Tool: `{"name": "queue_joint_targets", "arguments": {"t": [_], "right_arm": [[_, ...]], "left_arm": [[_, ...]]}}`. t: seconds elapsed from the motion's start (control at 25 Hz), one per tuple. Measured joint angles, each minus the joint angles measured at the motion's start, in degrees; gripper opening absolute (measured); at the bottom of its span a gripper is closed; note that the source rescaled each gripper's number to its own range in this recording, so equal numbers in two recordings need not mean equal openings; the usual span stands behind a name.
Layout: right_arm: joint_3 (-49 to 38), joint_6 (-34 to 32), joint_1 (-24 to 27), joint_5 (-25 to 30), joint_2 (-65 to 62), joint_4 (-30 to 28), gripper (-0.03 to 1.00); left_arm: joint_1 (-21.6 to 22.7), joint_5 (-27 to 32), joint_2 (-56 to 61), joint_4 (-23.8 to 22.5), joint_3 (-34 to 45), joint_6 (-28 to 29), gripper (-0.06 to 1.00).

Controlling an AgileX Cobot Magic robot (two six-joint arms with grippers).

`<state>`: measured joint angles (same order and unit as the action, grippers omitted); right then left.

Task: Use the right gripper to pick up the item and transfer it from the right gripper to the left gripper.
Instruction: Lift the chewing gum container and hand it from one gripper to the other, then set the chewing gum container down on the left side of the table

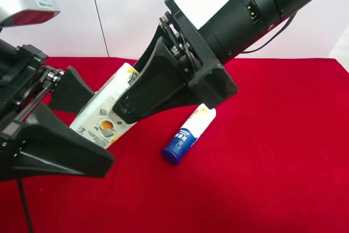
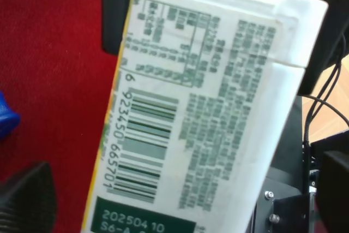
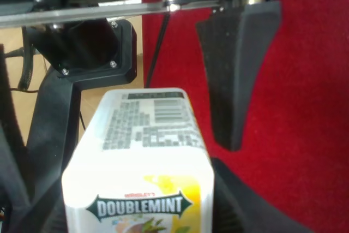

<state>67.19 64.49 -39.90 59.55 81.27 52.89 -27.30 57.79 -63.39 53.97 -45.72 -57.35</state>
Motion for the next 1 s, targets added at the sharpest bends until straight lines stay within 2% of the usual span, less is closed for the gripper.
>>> {"name": "queue_joint_targets", "arguments": {"t": [0.04,0.16,0.2,0.24,0.52,0.56,0.6,0.64,0.68,0.72,0.76,0.88,1.0], "right_arm": [[0.00,0.00,0.00,0.00,0.00,0.00,0.00],[0.00,0.00,0.00,0.00,0.00,0.00,0.00],[0.00,0.00,0.00,0.20,0.00,0.12,0.00],[0.00,0.42,-0.07,0.44,0.00,0.18,0.00],[0.00,0.81,-0.18,0.65,0.00,0.18,0.00],[0.00,0.59,-0.18,0.66,0.00,0.18,0.06],[0.00,0.03,-0.18,0.66,0.00,0.50,0.23],[0.00,-0.57,-0.18,0.66,0.00,0.65,0.47],[0.00,-1.38,-0.18,0.60,0.00,0.81,0.66],[0.00,-2.77,-0.18,0.49,0.00,0.87,0.80],[0.00,-3.80,-0.18,0.44,0.00,0.80,0.88],[0.00,-4.91,-0.18,0.63,0.00,0.32,0.97],[0.00,-6.39,-0.18,1.72,-0.72,-1.14,0.99]], "left_arm": [[0.00,0.00,0.00,0.00,0.00,0.00,0.70],[0.00,-0.05,0.00,0.00,0.00,0.00,0.37],[0.00,-0.05,0.00,-0.15,0.00,0.00,0.12],[0.00,-0.24,0.00,-0.20,0.00,-0.31,0.04],[0.00,0.08,-0.21,-0.26,0.00,-1.59,0.04],[0.00,0.08,-0.21,-0.26,0.00,-1.59,0.04],[0.00,0.08,-0.21,-0.26,0.00,-1.59,0.03],[0.00,0.08,-0.21,-0.21,0.00,-1.59,0.00],[0.00,0.08,-0.21,-0.21,0.00,-1.59,0.00],[0.00,0.08,-0.21,-0.21,0.00,-1.59,0.00],[0.00,0.08,-0.21,-0.21,0.00,-1.59,0.00],[0.00,0.03,-0.21,-0.21,0.00,-1.59,0.00],[0.00,0.03,-0.21,-0.21,0.00,-1.59,0.00]]}}
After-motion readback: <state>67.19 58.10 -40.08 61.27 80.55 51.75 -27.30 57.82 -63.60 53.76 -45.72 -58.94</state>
